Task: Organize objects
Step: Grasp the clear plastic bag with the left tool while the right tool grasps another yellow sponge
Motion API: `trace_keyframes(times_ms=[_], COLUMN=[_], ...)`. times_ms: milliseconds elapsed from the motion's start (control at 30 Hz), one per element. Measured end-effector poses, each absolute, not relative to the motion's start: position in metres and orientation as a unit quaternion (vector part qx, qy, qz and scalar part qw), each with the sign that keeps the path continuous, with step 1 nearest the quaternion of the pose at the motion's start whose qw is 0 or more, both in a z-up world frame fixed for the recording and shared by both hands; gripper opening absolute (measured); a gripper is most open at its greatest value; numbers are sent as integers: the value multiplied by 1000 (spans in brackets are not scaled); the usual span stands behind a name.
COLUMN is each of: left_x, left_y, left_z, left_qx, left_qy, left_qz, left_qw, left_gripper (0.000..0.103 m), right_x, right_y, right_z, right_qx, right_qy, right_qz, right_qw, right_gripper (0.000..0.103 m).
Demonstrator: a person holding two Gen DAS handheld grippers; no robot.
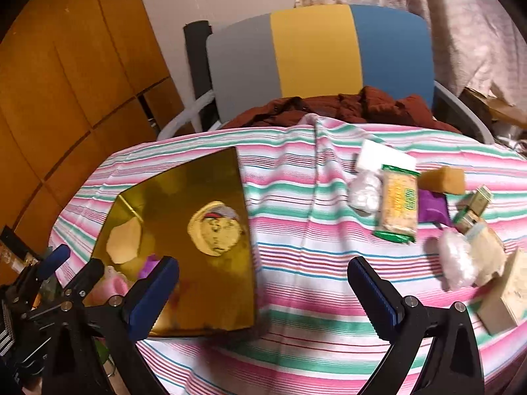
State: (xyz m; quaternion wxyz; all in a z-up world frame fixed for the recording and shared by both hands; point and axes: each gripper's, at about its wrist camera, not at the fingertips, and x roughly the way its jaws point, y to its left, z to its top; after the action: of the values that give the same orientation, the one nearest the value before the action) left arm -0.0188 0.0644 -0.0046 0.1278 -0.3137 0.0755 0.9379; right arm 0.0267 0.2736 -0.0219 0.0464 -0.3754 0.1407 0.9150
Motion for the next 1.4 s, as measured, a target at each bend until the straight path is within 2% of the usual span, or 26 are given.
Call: trace_keyframes(times_ms=[233,433,767,1000,1100,1333,1400], left_x=[-20,-18,-21,-37,-51,-79,-88], left_y=[73,88,131,186,211,257,270], left_z=[-5,-1,11,13,6,-9,-12], left_qx=[-329,-330,-335,-354,-384,-430,-431], left_qy=[67,71,76,82,68,81,95], left_qz=[927,919,903,880,862,836,834], left_qw=[167,205,259,306,323,330,330], left_gripper=[82,81,80,80,74,69,61], right_x=[34,48,65,79,81,83,83], right_y=[319,391,494,536,540,541,543], right_z=[-27,-13,2,-20,-24,-27,-28], right_qx=[-394,-384,-334,-340,-343,-346,-346], right_qy=[171,204,179,253,278,300,310], right_qz=[899,885,884,856,853,849,847], right_qw=[91,167,274,297,278,264,257], right_gripper=[103,103,103,103,103,103,103])
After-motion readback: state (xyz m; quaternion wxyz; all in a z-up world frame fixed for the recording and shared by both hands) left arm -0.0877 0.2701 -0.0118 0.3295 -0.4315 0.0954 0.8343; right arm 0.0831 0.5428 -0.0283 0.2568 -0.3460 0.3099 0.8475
